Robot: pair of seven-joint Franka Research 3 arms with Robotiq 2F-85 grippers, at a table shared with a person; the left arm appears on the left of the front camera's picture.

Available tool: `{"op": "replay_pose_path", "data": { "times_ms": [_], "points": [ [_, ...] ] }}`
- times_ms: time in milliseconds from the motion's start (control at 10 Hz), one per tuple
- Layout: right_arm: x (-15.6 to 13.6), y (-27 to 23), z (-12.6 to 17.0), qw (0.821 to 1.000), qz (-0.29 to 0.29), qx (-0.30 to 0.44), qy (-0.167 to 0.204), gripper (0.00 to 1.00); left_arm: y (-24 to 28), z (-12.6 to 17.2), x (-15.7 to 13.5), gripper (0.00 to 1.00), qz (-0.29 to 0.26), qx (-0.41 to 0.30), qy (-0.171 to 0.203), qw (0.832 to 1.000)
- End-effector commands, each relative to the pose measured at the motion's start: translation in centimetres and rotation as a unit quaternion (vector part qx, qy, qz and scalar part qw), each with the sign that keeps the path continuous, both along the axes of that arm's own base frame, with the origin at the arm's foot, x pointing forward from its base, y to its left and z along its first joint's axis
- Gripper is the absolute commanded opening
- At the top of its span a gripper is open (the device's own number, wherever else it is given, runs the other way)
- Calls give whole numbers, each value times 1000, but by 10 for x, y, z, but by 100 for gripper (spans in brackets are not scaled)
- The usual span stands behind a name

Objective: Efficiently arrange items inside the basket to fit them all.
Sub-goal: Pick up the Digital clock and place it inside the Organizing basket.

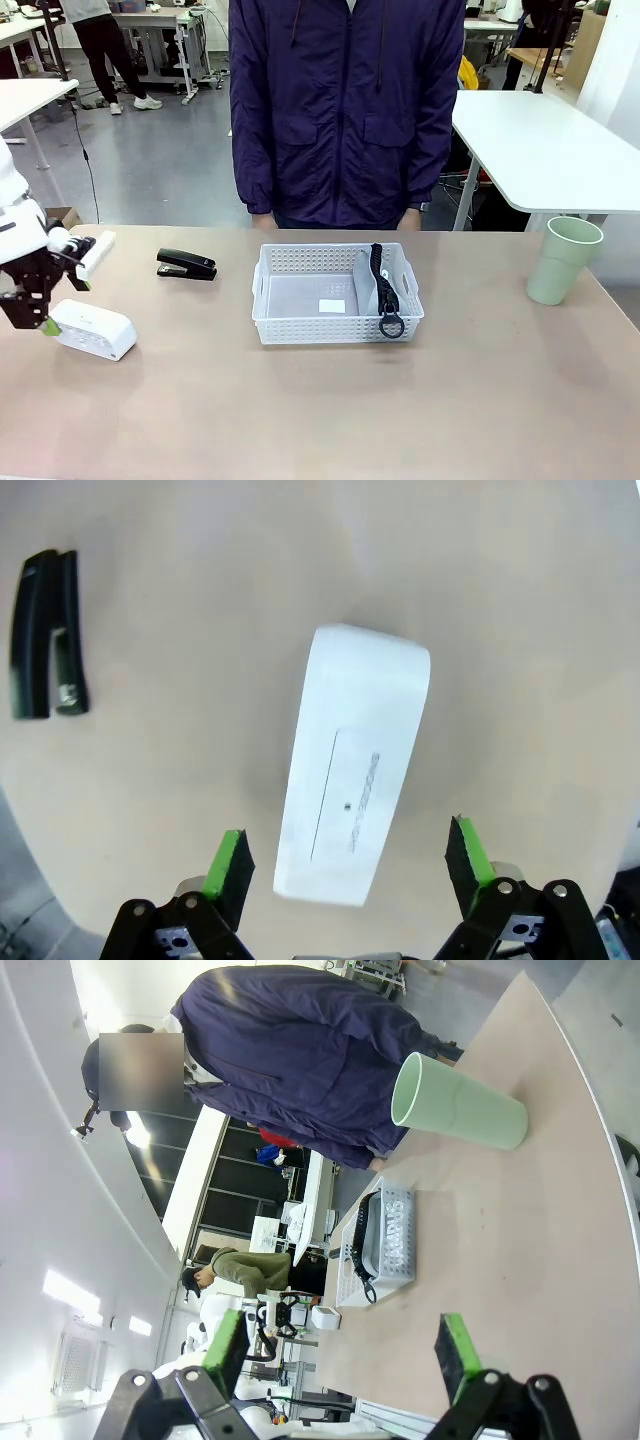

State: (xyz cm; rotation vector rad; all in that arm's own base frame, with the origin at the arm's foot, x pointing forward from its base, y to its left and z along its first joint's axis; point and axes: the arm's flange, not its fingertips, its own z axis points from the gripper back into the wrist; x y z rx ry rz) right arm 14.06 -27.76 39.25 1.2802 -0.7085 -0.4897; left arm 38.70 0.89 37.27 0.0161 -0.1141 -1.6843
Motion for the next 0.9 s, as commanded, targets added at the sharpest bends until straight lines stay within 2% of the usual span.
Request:
{"op": "replay_pose_path", "data": {
  "times_ms": [0,100,200,500,700,800],
  "points": [
    [0,-1,2,1000,-5,-3,-19,100,-1,-35,-12,100,-32,-18,21,999],
    [0,-1,2,1000,-5,-3,-19,100,-3,-43,-11,100,-34,-15,19,999],
    [0,-1,2,1000,-5,-3,-19,100,-9,-49,-11,100,-40,-11,33,999],
    [0,-1,2,1000,-5,-3,-19,100,-19,-54,-1,100,-29,9,29,999],
    [0,-1,2,1000,-5,-3,-19,100,-20,-54,2,100,-30,13,60,998],
    [0,-1,2,1000,-5,-3,-19,100,-22,-53,2,40,-30,13,61,998]
  ]
}}
